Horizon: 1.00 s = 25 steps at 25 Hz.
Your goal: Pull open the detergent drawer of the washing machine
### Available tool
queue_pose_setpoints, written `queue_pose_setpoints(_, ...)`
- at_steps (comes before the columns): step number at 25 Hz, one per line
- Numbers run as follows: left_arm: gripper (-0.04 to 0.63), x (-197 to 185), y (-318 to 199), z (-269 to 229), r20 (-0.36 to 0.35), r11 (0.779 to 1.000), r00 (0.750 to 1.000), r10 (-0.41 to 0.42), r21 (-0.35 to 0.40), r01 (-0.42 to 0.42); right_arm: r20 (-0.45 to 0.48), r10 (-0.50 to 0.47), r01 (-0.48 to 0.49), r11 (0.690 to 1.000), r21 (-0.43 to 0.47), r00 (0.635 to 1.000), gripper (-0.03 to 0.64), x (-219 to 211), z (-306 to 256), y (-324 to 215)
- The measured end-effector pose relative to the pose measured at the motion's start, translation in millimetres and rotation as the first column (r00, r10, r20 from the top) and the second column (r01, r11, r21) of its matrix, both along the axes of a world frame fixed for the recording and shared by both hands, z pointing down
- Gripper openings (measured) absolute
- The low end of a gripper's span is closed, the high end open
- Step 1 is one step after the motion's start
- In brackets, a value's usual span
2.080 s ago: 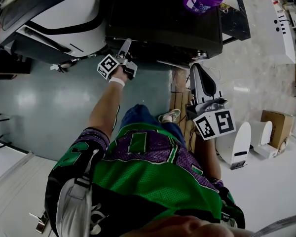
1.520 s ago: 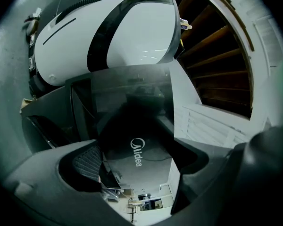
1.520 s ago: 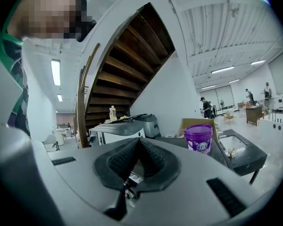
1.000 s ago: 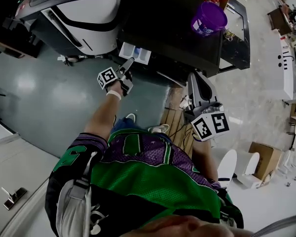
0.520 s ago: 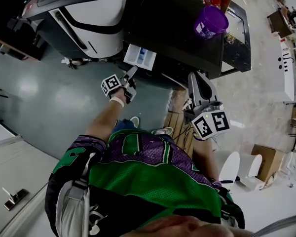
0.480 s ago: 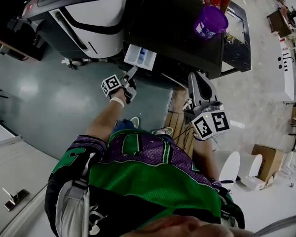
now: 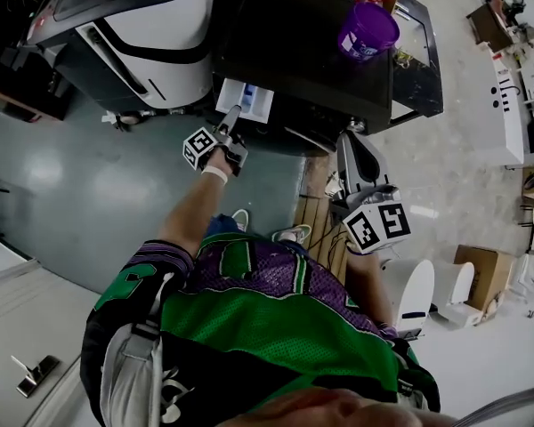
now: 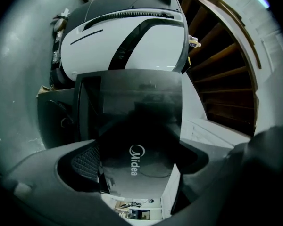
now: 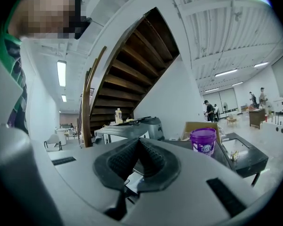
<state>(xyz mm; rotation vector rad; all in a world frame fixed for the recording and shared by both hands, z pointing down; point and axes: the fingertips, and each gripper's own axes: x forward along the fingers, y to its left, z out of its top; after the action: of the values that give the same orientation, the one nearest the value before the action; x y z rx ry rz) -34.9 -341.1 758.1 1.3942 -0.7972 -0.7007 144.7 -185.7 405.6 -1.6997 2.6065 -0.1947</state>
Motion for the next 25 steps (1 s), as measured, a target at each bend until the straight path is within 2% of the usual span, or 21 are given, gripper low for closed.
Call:
queue_pose_setpoints(4, 0.443, 1.1, 1.5, 1.1, 0.005, 0.999, 1.0, -0.001, -0.041, 0.001, 0.004, 0.012, -0.012, 1.0, 0.006, 1.0, 0.002, 2.9, -1.7, 5.8)
queue_pose_setpoints(16, 0.442, -3.6, 31.2, 3.1, 0.022, 0.997, 0.998, 0.051, -0.06, -0.05, 0.021, -0.022, 0.021, 0.999, 0.026, 1.0, 0.002, -6.1, -10.1, 8.8)
queue_pose_setpoints(21, 0.44, -6.8, 40.0, 4.3, 0.035, 0.994, 0.998, 0.056, -0.099, -0.052, 0.014, -0.052, 0.051, 0.998, 0.038, 0.999, 0.002, -16.1, -14.2, 2.7)
queue_pose_setpoints(25, 0.44, -8.5, 42.5, 4.1, 0.035, 0.994, 0.997, 0.064, -0.086, -0.06, 0.022, -0.051, 0.05, 0.998, 0.027, 0.998, 0.002, -21.1, -11.7, 1.8)
